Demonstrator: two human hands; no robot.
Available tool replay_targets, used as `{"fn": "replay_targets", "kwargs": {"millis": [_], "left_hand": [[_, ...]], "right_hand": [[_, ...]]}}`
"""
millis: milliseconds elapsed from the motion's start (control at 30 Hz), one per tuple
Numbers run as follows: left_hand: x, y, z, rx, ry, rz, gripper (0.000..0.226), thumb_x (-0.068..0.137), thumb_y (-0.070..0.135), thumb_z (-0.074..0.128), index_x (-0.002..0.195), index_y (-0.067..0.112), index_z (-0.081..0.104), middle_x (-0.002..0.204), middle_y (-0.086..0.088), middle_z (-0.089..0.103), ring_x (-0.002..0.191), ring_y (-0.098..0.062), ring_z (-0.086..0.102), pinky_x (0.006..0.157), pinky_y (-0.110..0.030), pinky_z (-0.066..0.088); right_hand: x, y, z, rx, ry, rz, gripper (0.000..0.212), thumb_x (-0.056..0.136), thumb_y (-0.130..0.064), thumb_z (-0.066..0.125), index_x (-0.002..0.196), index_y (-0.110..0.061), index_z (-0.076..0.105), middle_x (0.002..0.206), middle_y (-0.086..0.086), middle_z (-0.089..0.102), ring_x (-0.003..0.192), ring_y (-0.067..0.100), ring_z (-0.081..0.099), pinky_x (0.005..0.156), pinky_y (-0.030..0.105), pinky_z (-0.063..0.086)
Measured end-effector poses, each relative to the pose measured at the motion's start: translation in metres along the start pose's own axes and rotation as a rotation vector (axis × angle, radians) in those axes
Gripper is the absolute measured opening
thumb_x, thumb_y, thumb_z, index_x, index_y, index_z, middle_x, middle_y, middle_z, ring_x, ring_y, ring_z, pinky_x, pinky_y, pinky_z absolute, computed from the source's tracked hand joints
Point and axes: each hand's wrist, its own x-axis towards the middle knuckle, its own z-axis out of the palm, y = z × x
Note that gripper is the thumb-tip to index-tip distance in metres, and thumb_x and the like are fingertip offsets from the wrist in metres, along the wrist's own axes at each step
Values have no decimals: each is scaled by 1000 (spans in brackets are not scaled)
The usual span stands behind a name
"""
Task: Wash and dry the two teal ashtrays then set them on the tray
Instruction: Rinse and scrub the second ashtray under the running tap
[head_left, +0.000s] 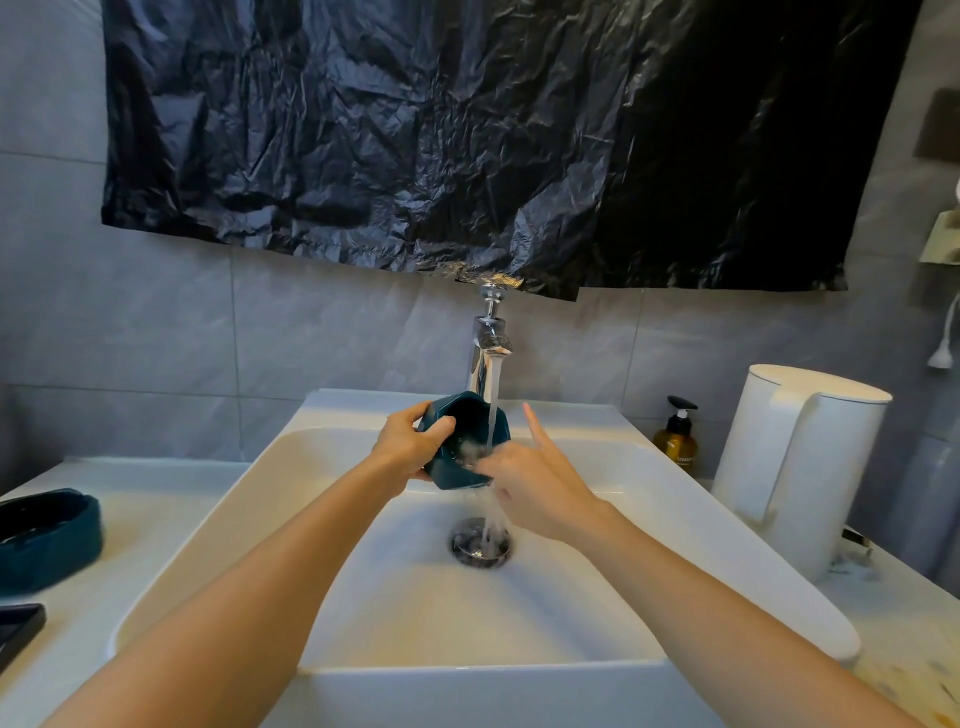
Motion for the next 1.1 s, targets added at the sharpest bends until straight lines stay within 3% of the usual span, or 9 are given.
{"fn": "replay_targets", "kwargs": {"millis": [133,333,433,633,733,833,967,1033,1100], "left_hand": [[1,-1,1,27,8,16,39,94,21,56,133,18,51,124,-13,57,108,-34,57,82,-48,54],[2,-1,1,56,14,24,38,94,20,56,132,18,52,123,-13,57,109,-35,56,82,-48,55],[1,0,2,87,-1,38,37,95,21,56,131,19,52,122,-13,58,108,-35,57,82,-48,55],[2,1,-1,81,0,39,39,94,21,56,133,17,51,124,-13,58,110,-36,56,81,-47,55],[2,4,-1,63,-5,53,38,95,22,56,132,18,52,121,-13,58,107,-35,57,81,-48,55],[2,5,-3,94,12,69,39,94,24,58,132,19,53,119,-12,59,105,-35,58,79,-49,57],[1,4,-4,143,6,76,38,93,24,59,130,20,54,118,-10,60,105,-34,58,78,-48,58],[1,5,-4,156,-5,67,38,93,23,59,131,20,53,119,-11,60,105,-35,58,78,-48,58],[0,5,-3,168,-14,58,39,93,22,59,131,20,53,119,-12,60,106,-35,58,80,-48,57]], "right_hand": [[1,-21,5,398,-69,63,54,90,-5,54,138,-28,44,141,2,50,138,29,28,116,42,27],[-1,-6,-2,-82,32,-46,42,89,-13,49,128,-29,55,118,-1,67,121,21,50,119,46,-11],[-3,-20,1,288,-8,38,25,88,-16,54,111,-26,57,113,1,61,125,29,36,112,48,28],[2,5,3,-264,113,-104,35,86,-13,50,112,-30,66,101,-7,71,115,14,54,109,44,-30],[4,1,4,-240,211,-109,31,77,-4,64,101,-21,71,83,0,73,98,23,63,119,46,5],[1,-12,3,258,113,29,23,85,-3,55,100,-13,69,96,10,70,105,32,58,94,40,50],[1,-3,8,240,38,-9,42,89,-6,52,124,-26,62,120,2,65,113,24,52,93,32,46],[3,8,5,-80,116,-122,38,84,-7,60,115,-26,67,110,1,70,111,22,55,107,38,38],[6,9,6,-163,164,-163,26,75,-7,69,96,-22,72,88,3,73,95,27,64,100,48,47]]}}
